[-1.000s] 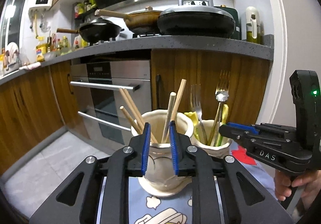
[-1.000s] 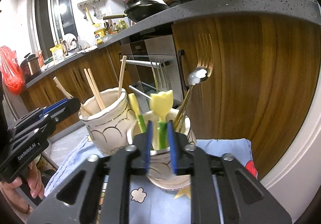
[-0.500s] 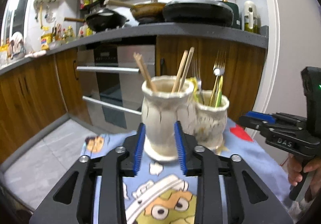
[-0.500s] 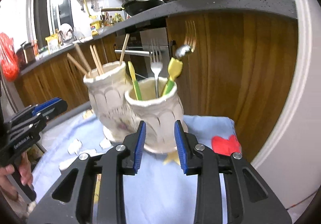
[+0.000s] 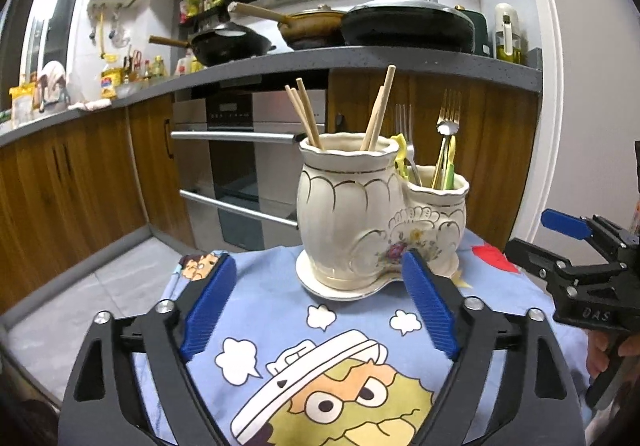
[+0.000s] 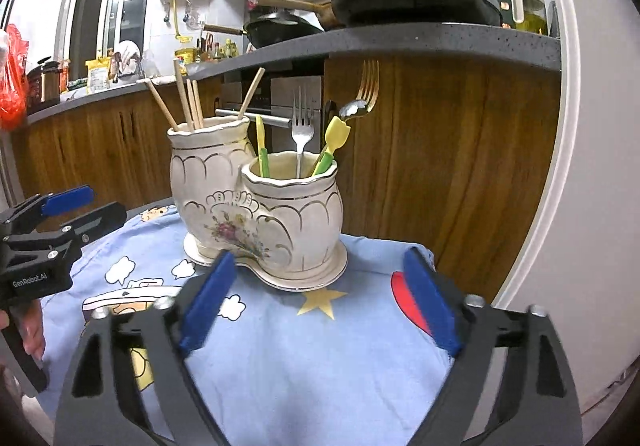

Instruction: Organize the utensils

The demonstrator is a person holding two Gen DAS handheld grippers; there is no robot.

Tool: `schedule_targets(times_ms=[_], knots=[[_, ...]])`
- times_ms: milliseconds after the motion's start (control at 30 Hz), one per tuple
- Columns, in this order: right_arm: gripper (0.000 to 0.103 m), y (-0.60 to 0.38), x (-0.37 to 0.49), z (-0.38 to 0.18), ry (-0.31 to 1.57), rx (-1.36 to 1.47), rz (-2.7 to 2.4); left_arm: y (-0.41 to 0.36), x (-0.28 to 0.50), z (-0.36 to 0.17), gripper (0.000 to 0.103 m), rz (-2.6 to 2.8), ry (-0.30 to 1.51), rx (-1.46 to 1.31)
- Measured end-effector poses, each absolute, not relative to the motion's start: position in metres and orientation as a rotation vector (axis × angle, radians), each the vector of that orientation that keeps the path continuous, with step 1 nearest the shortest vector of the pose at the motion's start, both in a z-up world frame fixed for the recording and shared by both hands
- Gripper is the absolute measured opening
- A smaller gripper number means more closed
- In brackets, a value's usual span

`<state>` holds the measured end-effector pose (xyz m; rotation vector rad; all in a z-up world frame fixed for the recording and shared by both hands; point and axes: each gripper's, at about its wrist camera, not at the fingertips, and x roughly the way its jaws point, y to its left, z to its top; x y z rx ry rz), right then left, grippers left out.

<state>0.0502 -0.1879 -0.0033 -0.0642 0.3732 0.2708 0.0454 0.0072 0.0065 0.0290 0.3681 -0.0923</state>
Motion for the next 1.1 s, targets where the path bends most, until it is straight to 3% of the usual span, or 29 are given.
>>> schedule_targets(times_ms=[100, 1100], knots=[[0.098, -0.190, 0.045, -0.005, 0.337, -0.064, 0.260, 0.010, 0.042, 0.007, 0.093, -0.097, 0.340, 0.010], [0.098, -0.200, 0.028, 0.002, 0.251, -0.028, 0.208, 0.008, 0.031, 0.005, 0.097, -0.082, 0.278, 0.038]])
